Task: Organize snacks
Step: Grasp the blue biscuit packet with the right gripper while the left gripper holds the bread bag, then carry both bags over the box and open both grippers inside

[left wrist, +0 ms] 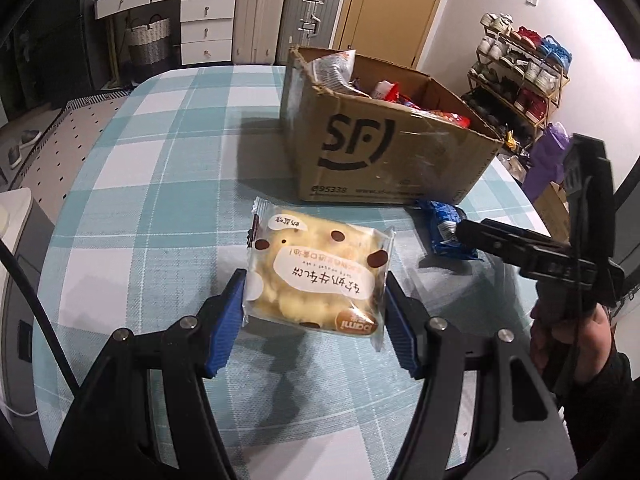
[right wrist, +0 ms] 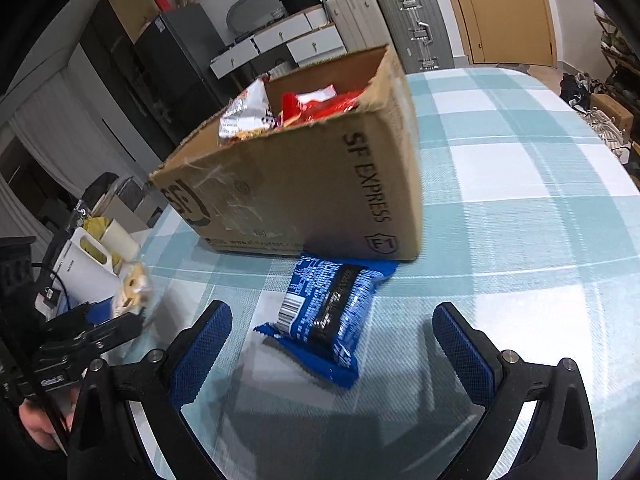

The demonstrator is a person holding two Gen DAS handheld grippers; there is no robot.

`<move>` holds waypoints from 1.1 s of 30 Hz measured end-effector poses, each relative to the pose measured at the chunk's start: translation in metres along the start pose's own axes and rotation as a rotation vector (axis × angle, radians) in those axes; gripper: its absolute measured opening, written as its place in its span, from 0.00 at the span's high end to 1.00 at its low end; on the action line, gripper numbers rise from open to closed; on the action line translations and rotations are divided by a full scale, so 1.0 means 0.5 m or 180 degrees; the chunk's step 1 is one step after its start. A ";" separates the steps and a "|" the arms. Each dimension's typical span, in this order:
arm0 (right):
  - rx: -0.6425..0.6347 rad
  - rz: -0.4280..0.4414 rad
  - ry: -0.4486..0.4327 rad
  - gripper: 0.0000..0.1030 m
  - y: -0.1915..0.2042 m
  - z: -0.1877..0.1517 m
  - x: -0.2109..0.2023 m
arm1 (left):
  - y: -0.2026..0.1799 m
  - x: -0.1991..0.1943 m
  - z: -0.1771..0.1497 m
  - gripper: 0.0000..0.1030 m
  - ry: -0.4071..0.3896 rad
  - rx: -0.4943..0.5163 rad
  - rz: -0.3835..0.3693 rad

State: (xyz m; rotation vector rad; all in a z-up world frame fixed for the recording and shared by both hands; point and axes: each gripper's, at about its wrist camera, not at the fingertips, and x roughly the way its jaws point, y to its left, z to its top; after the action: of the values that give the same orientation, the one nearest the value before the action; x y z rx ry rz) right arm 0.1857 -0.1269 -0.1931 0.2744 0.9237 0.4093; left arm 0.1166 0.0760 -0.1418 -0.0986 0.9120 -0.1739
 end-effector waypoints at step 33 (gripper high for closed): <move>-0.0562 -0.0397 0.0089 0.57 0.092 -0.009 0.048 | 0.034 -0.057 -0.010 0.40 -0.0121 -0.0156 0.0090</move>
State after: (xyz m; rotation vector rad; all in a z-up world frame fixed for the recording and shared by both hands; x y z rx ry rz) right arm 0.1846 -0.0749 -0.1944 0.0496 0.9205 0.3773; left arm 0.0975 0.0981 -0.1256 -0.1340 0.8797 -0.1231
